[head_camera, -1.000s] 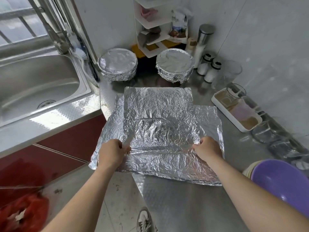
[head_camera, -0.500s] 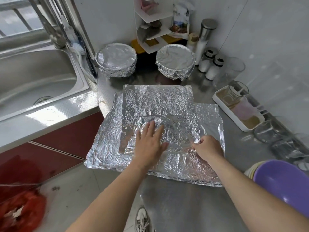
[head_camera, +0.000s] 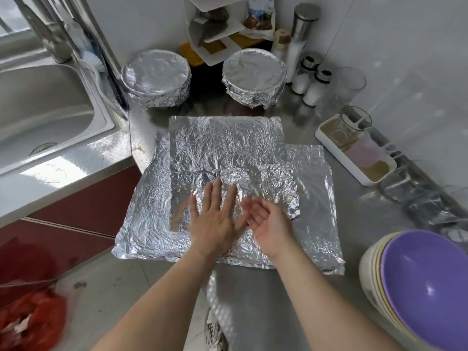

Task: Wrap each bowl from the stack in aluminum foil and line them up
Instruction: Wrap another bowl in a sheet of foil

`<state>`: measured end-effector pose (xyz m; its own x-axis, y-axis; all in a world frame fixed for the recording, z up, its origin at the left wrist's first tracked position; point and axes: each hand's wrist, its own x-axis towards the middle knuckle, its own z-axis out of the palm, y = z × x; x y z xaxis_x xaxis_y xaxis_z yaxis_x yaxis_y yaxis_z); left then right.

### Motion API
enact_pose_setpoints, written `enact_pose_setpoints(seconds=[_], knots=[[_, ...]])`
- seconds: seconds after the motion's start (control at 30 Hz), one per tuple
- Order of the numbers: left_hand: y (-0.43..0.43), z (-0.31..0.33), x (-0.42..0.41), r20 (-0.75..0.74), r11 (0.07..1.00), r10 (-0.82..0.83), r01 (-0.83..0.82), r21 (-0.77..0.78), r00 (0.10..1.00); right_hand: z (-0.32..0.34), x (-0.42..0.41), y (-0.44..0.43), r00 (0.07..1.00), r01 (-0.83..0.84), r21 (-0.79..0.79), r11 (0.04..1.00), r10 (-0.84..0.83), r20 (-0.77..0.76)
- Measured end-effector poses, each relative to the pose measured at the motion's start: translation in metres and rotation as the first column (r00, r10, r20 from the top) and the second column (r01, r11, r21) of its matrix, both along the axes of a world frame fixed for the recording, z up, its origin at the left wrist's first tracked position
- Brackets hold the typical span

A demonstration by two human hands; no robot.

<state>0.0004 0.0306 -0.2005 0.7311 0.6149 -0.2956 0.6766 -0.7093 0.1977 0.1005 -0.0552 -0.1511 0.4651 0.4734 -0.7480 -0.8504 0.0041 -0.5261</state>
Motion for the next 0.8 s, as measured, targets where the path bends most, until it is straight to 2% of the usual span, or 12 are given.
enact_pose_setpoints(seconds=[0.17, 0.33, 0.6, 0.63, 0.7, 0.73, 0.77, 0.8], knots=[[0.003, 0.0, -0.005, 0.026, 1.0, 0.008, -0.008, 0.002, 1.0, -0.01, 0.03, -0.015, 0.997, 0.043, -0.111, 0.993, -0.035, 0.074], [0.024, 0.002, -0.048, -0.018, 1.0, 0.01, -0.01, 0.022, 1.0, -0.005, 0.033, -0.013, 0.998, 0.032, -0.153, 0.988, -0.022, 0.064], [0.033, 0.016, -0.075, 0.061, 0.974, 0.223, -0.22, -0.061, 0.973, -0.004, 0.032, -0.011, 0.997, 0.036, -0.168, 0.985, -0.025, 0.071], [0.032, 0.023, -0.074, 0.084, 0.972, 0.234, -0.23, -0.044, 0.969, -0.005, 0.031, -0.011, 0.997, 0.037, -0.167, 0.985, -0.026, 0.07], [0.022, 0.038, -0.059, 0.248, 0.973, 0.224, -0.23, -0.007, 0.943, -0.006, 0.031, -0.011, 0.997, 0.045, -0.165, 0.985, -0.033, 0.073], [0.014, 0.047, -0.046, 0.36, 0.974, 0.223, -0.218, -0.055, 0.906, -0.007, 0.032, -0.01, 0.997, 0.051, -0.163, 0.985, -0.04, 0.073], [0.004, 0.054, -0.031, 0.455, 0.962, 0.26, -0.188, -0.197, 0.852, -0.008, 0.031, -0.009, 0.997, 0.053, -0.158, 0.986, -0.042, 0.069], [-0.006, 0.062, -0.016, 0.485, 0.892, 0.365, -0.149, -0.427, 0.795, -0.008, 0.031, -0.008, 0.997, 0.053, -0.15, 0.987, -0.044, 0.061]])
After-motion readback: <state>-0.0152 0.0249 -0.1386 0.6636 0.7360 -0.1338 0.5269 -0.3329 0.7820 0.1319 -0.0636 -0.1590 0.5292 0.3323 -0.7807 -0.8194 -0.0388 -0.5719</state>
